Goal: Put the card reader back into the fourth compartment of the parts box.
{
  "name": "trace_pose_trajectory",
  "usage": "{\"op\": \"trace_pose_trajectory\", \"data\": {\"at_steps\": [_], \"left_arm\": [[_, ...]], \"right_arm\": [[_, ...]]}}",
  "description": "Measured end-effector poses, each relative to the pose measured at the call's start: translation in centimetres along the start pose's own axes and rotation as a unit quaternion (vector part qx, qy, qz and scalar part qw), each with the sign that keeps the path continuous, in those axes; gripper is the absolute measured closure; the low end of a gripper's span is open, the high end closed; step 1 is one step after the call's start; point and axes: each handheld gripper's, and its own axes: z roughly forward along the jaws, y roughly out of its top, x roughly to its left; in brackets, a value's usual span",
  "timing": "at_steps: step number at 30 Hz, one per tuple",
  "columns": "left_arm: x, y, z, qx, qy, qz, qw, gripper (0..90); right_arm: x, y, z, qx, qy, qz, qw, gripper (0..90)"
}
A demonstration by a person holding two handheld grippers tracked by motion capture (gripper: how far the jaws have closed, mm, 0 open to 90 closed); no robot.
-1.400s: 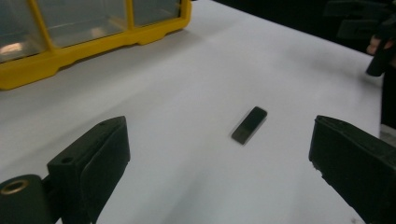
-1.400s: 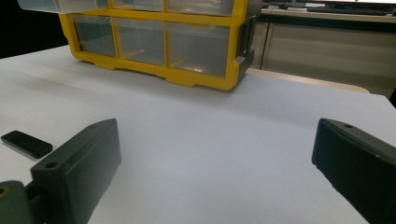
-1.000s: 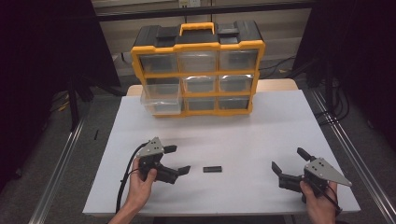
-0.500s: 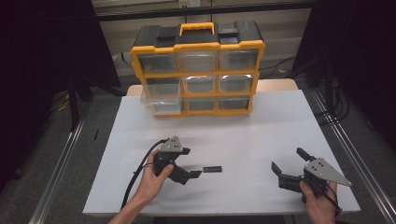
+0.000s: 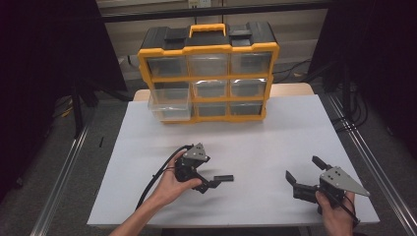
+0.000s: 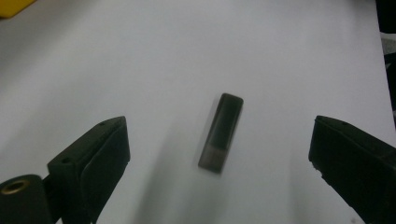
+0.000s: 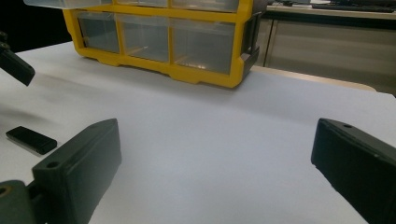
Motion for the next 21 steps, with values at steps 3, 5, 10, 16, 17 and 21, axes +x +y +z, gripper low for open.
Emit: {"op": "trace_pose_trajectory", "data": {"at_steps": [3,5,10,16,17,21], "left_arm": [[0.0,0.2,0.9,0.011,0.009,0.006,0.9999,6.9],[0.1,0.4,1.3,0.020,0.008,0.009,0.9997,7.5],[0.2,1.2,2.0,0.055,0.011,0.028,0.9980,13.1],[0.8,1.1,2.5,0.068,-0.009,0.023,0.9974,28.5],[0.9,1.0,2.7,0.070,-0.017,0.023,0.9971,31.9],[0.8,1.0,3.1,0.096,-0.026,0.035,0.9944,38.0]], "right_arm": [[0.0,0.0,0.0,-0.001,0.000,-0.001,1.0000,1.8],[0.0,0.0,0.0,-0.002,0.001,-0.001,1.0000,1.8],[0.0,0.0,0.0,0.000,0.002,-0.001,1.0000,1.8],[0.0,0.0,0.0,0.002,0.002,0.000,1.0000,1.5],[0.0,0.0,0.0,0.003,0.002,0.001,1.0000,1.5],[0.0,0.0,0.0,0.001,0.003,-0.002,1.0000,1.5]]}}
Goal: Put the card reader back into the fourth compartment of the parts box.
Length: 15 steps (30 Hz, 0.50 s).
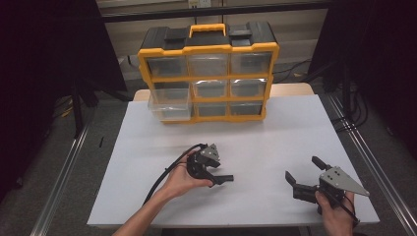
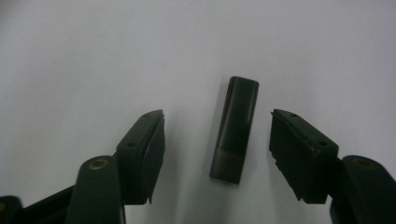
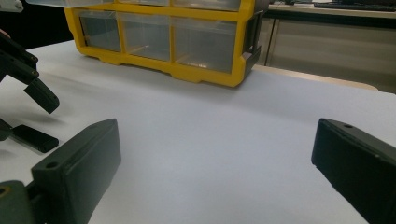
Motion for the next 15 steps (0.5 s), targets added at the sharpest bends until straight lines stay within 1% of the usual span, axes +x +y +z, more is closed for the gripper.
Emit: {"op": "trace_pose_trajectory", "data": {"at_steps": [1,3,4,7,10,11,13,15], "left_arm": [[-0.03,-0.01,0.13,-0.002,-0.001,0.000,1.0000,40.7],[-0.02,0.01,0.31,0.006,-0.001,0.004,1.0000,44.7],[-0.03,0.04,0.36,0.012,0.000,0.006,0.9999,44.7],[-0.18,0.14,0.50,0.017,0.006,0.011,0.9998,51.4],[-0.25,0.34,0.58,0.024,0.009,0.020,0.9995,52.2],[-0.29,0.48,0.56,0.031,0.006,0.027,0.9991,52.6],[-0.34,0.70,0.60,0.037,0.001,0.037,0.9986,56.3],[-0.30,0.84,0.65,0.041,-0.004,0.039,0.9984,58.7]], "right_arm": [[-0.01,0.01,-0.02,0.001,-0.001,0.000,1.0000,1.5],[-0.01,0.00,0.00,0.000,0.000,0.000,1.0000,1.5],[-0.01,0.00,0.00,0.000,0.000,0.000,1.0000,1.5],[0.00,0.00,0.00,0.000,0.000,-0.001,1.0000,1.5],[0.00,-0.01,0.04,0.000,0.000,-0.001,1.0000,1.5],[0.00,-0.01,0.05,0.000,0.000,-0.001,1.0000,1.5],[0.02,-0.01,0.06,0.000,0.000,-0.001,1.0000,1.5],[0.05,0.00,0.06,0.000,0.001,0.000,1.0000,1.5]]}}
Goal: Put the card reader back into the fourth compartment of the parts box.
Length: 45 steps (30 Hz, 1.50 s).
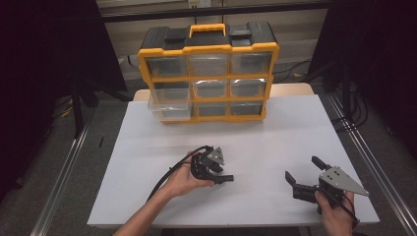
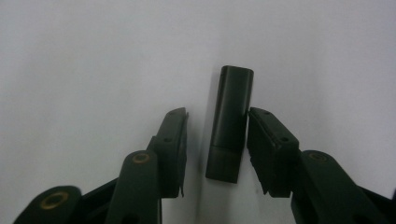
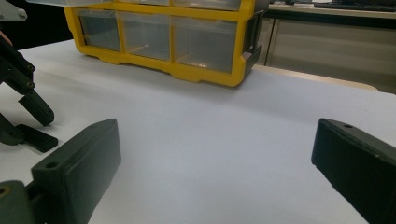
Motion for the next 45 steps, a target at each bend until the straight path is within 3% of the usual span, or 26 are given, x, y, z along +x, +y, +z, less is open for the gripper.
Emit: {"op": "trace_pose_trajectory", "data": {"at_steps": [12,16,21,25,37,45], "left_arm": [[0.50,0.22,0.22,0.000,-0.009,-0.012,0.9999,68.0],[0.55,0.54,0.24,0.012,-0.009,-0.010,0.9998,69.9],[0.45,0.56,0.28,0.011,-0.004,-0.006,0.9999,73.2],[0.54,0.55,0.17,0.013,-0.011,-0.004,0.9999,73.7],[0.66,0.27,0.10,-0.001,-0.010,-0.013,0.9999,73.8],[1.05,-0.18,0.03,-0.019,-0.022,-0.028,0.9992,73.8]], "right_arm": [[0.13,-0.02,0.19,0.005,0.003,-0.002,1.0000,1.7],[0.14,-0.02,0.20,0.005,0.005,-0.003,1.0000,2.1],[0.20,-0.01,0.23,0.003,0.007,-0.004,1.0000,2.1],[0.21,0.02,0.12,0.001,0.007,-0.005,1.0000,2.2],[0.12,0.01,0.12,0.002,0.005,-0.005,1.0000,2.2],[0.10,0.00,0.14,0.003,0.005,-0.005,1.0000,2.2]]}}
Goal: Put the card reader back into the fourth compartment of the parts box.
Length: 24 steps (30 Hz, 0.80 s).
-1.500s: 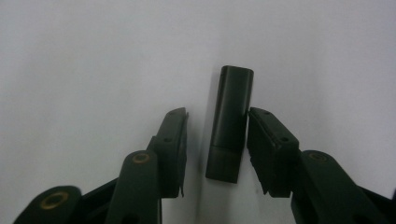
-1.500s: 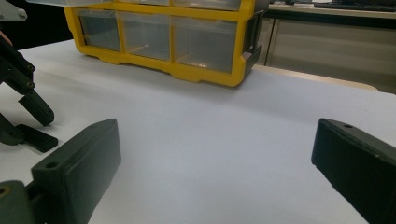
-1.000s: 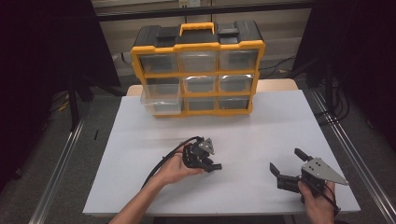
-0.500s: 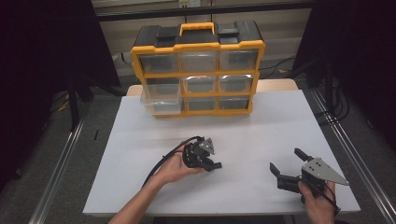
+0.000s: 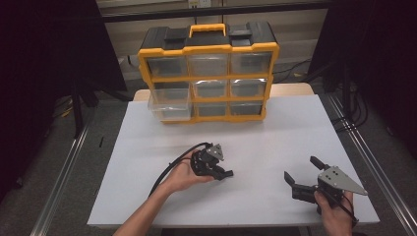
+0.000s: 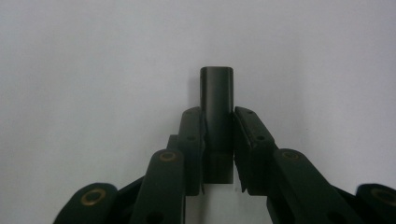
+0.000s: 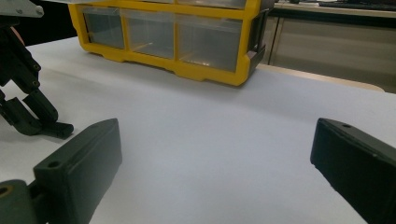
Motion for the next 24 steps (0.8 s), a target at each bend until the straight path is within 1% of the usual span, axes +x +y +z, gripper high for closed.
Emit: {"op": "trace_pose_trajectory", "data": {"at_steps": [5,7,8,11,13,14,17,19,21,23,24], "left_arm": [[-0.1,0.0,-0.4,-0.013,-0.001,-0.001,0.9999,73.8],[-0.1,0.1,-0.6,-0.016,0.004,-0.001,0.9999,73.8],[-0.1,0.1,-0.7,-0.021,0.004,-0.003,0.9998,73.8],[0.0,0.0,-1.1,-0.028,0.005,-0.012,0.9995,73.8],[0.1,0.0,-1.3,-0.035,0.007,-0.014,0.9993,73.8],[0.2,-0.1,-1.5,-0.034,0.008,-0.012,0.9993,73.8],[0.2,-0.2,-2.0,-0.053,0.021,-0.019,0.9982,73.8],[0.3,-0.2,-2.3,-0.070,0.029,-0.031,0.9966,73.7],[0.5,-0.4,-2.7,-0.076,0.039,-0.034,0.9958,73.8],[0.7,-0.5,-3.0,-0.082,0.042,-0.041,0.9949,73.8],[0.7,-0.5,-3.1,-0.087,0.044,-0.041,0.9944,73.8]], "right_arm": [[0.0,0.0,0.0,0.000,-0.001,0.002,1.0000,2.2],[0.0,0.0,0.0,0.000,0.000,0.001,1.0000,2.2],[0.0,0.0,0.0,0.000,0.000,0.001,1.0000,2.2],[0.0,0.0,-0.1,0.000,0.000,0.002,1.0000,2.2],[0.0,0.0,-0.1,0.000,0.000,0.001,1.0000,2.2],[0.0,0.0,0.0,0.000,0.000,0.002,1.0000,2.2],[0.0,0.0,-0.1,0.001,-0.001,0.001,1.0000,2.1],[0.0,0.0,-0.1,0.000,-0.001,0.001,1.0000,2.2],[0.0,0.0,-0.1,0.000,-0.001,0.001,1.0000,2.2],[0.0,0.0,-0.1,-0.001,-0.001,0.001,1.0000,2.2],[0.0,0.0,-0.1,0.000,-0.001,0.001,1.0000,2.2]]}}
